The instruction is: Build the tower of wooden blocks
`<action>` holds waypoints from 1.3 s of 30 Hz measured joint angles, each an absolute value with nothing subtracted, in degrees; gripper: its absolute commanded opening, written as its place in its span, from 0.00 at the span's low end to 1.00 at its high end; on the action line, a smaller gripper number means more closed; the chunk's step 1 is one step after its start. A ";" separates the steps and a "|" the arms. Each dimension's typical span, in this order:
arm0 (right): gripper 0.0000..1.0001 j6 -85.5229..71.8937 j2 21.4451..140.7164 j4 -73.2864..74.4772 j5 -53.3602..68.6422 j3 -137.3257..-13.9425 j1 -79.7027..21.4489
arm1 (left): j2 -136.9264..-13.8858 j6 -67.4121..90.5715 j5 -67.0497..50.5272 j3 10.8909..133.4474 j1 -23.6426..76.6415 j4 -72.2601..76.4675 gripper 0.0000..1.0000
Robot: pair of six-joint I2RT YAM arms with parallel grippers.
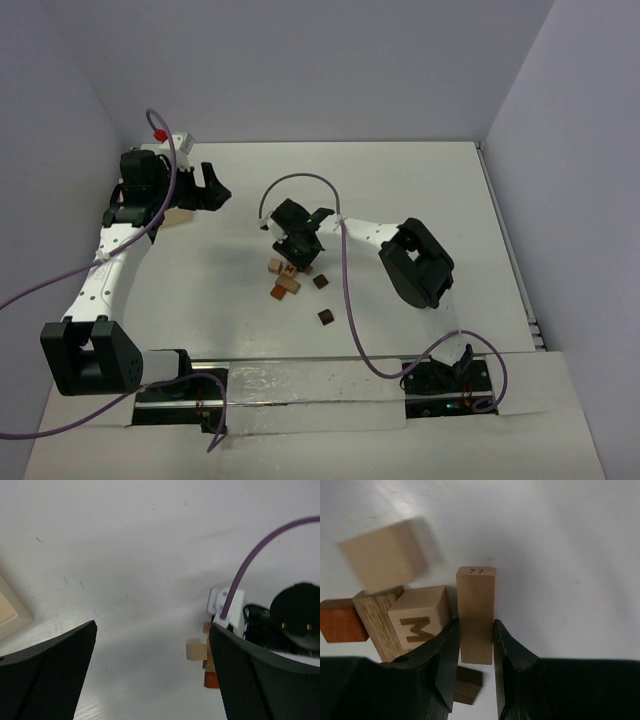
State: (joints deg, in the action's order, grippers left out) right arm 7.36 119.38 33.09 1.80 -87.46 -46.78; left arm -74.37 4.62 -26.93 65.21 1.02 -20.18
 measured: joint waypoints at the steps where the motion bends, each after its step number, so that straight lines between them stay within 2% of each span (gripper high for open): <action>1: 0.00 7.29 119.39 32.75 1.76 -87.30 -48.01 | -74.34 4.95 -26.53 65.21 1.02 -20.10 0.99; 7: 0.00 4.87 119.38 31.49 2.42 -86.89 -53.24 | -72.47 6.75 -21.70 64.10 1.02 -18.87 0.99; 14: 0.00 -4.29 117.12 32.02 -0.07 -85.17 -52.86 | -71.61 6.80 -20.14 63.96 1.02 -18.63 0.99; 18: 0.00 -12.20 113.71 33.32 -0.48 -85.09 -49.13 | -71.61 6.71 -20.13 63.96 1.02 -18.63 0.99; 23: 0.00 -21.59 111.78 33.79 -1.70 -86.05 -39.87 | -71.77 7.26 -18.29 63.96 1.02 -18.31 0.99; 27: 0.00 -26.86 114.00 36.67 -3.44 -89.58 -36.10 | -72.62 8.90 -14.89 63.96 1.02 -17.19 0.99; 32: 0.00 -31.04 120.49 38.42 -3.24 -96.23 -37.98 | -74.13 11.17 -10.32 63.59 0.99 -15.67 0.99; 39: 0.05 -33.87 123.89 40.91 -3.48 -97.45 -39.56 | -74.93 12.90 -8.46 63.20 0.99 -14.98 0.99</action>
